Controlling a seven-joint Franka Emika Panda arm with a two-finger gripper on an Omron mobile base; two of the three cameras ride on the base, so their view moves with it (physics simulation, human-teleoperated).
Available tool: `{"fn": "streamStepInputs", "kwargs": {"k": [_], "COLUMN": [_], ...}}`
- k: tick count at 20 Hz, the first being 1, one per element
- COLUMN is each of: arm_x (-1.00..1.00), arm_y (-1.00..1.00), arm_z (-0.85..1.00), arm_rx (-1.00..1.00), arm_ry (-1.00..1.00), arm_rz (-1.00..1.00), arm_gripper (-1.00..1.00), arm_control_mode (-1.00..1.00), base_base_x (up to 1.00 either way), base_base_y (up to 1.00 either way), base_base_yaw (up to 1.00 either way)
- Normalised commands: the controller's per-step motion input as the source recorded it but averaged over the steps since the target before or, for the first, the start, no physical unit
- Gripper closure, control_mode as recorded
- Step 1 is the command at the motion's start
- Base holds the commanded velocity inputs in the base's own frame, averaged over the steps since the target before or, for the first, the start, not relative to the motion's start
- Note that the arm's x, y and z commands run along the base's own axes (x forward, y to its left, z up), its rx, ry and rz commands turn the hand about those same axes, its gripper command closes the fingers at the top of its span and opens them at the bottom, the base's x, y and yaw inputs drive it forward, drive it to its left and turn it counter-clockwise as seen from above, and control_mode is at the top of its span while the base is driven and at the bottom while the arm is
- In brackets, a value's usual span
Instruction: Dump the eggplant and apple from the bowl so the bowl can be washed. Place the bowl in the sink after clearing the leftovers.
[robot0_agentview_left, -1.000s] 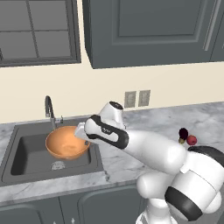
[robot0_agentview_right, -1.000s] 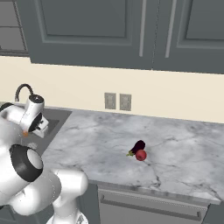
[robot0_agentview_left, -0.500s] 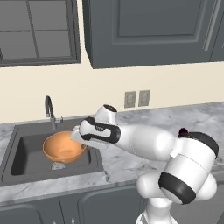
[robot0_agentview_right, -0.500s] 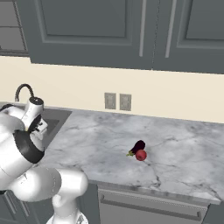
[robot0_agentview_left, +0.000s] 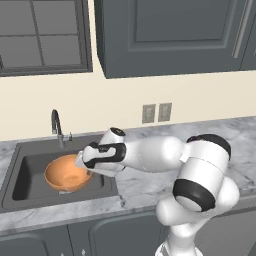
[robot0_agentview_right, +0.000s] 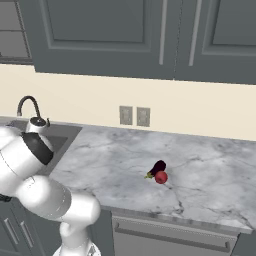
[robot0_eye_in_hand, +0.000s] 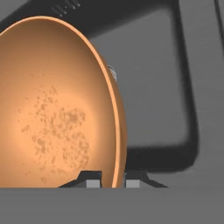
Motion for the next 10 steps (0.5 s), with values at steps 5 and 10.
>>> {"fn": "streamStepInputs", "kwargs": {"k": [5,10], "arm_x": [0.31,0.20], "arm_y": [0.21,0.09], "arm_z": [-0.10,-0.27], "arm_rx": [-0.04,-0.05], "arm_ry": [0.00,0.00], "arm_rz": [0.00,-0.03], "arm_gripper": [1.00,1.00], "arm_control_mode": [-1.00,-1.00], "base_base_x": [0.00,0.00], "base_base_y": [0.00,0.00], "base_base_yaw": [0.00,0.00]}}
